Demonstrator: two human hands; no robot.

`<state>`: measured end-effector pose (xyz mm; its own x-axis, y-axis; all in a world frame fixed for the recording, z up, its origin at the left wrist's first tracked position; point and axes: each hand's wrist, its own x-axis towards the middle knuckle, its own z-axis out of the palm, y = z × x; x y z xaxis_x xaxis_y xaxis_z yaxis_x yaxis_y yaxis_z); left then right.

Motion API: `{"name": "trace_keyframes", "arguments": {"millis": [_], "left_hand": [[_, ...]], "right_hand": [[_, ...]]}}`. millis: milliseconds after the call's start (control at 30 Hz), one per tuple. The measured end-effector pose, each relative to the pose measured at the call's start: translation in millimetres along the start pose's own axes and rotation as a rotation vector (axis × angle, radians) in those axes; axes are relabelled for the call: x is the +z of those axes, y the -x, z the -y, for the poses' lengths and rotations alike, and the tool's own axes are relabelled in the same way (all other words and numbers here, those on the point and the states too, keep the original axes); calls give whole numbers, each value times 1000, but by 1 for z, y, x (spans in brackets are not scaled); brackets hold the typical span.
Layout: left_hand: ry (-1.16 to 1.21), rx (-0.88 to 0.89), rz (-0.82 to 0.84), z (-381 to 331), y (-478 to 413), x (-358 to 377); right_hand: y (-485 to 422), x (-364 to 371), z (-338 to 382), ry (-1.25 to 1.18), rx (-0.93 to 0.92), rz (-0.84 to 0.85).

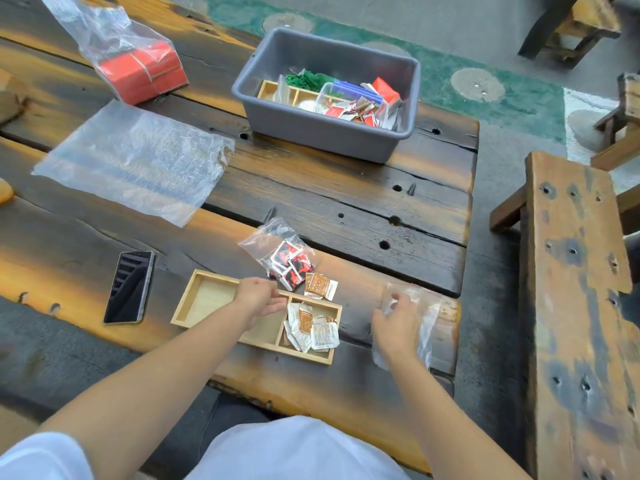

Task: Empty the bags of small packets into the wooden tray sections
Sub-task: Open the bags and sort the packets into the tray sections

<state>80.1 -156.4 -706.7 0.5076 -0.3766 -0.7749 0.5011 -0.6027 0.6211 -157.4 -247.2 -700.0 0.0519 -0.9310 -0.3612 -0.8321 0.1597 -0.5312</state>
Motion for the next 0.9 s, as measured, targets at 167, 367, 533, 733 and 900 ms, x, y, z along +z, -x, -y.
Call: {"name": "trace_keyframes", "arguments": {"millis": [167, 367, 533, 733, 900], "left_hand": [[245, -78, -72, -22, -17, 0], [290, -116, -145, -43, -51, -1], [325, -218, -30, -65, -60, -7], [74, -71, 123, -83, -65, -23], [-327, 367, 310, -103, -47, -32]], "right_hand": [[-11, 35, 69, 9, -137, 482], [-18, 73, 120, 15, -168, 575], [-28, 94, 145, 5, -118, 572], [-37, 90, 176, -215, -41, 413], [-41, 71, 207, -316, 51, 247]]}}
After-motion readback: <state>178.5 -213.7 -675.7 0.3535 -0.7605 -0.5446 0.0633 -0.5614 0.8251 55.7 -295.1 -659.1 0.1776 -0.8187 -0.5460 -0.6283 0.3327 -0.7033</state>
